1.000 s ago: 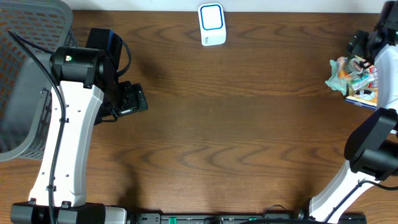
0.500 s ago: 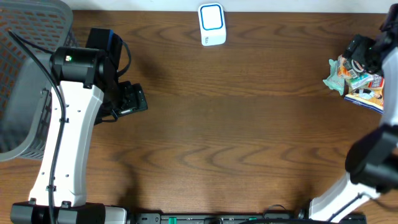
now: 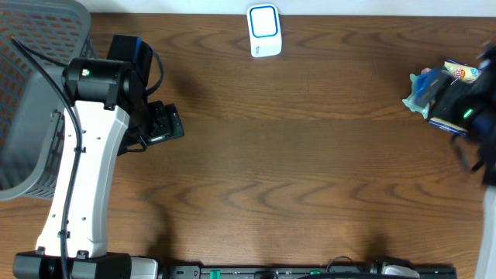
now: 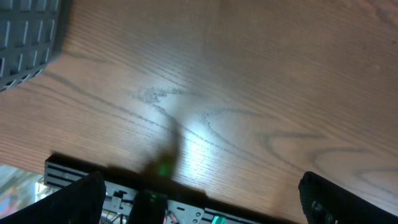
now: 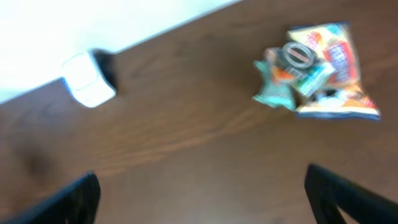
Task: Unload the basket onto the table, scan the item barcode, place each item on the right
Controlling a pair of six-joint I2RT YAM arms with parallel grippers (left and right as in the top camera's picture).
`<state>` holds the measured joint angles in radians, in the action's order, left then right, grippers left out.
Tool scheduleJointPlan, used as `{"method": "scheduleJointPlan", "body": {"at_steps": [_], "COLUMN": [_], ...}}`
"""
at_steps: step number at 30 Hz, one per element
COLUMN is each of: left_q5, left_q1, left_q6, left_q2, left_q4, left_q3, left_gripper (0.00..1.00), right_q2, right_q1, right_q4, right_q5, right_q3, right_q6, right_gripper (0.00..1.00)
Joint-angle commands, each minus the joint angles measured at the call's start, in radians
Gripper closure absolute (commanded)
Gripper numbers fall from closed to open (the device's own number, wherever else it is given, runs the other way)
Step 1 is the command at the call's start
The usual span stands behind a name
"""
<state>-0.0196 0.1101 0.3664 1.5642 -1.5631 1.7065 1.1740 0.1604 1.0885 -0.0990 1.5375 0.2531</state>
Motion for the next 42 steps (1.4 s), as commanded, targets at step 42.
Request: {"method": "scheduleJointPlan", "body": {"at_steps": [42], "left_q5": [0.013], "left_q1": [-0.002], "left_q6": [0.002], "left_q2": [0.004], "left_q4": [-0.003], "left_q3": [-0.001], "left_gripper": [0.02], "right_q2": [-0.342], "right_q1": [-0.141], "right_q4": [-0.14], "right_q5": [0.043], "right_q3": [-0.475], "right_q6": [-0.153], "right_gripper": [0.01]}}
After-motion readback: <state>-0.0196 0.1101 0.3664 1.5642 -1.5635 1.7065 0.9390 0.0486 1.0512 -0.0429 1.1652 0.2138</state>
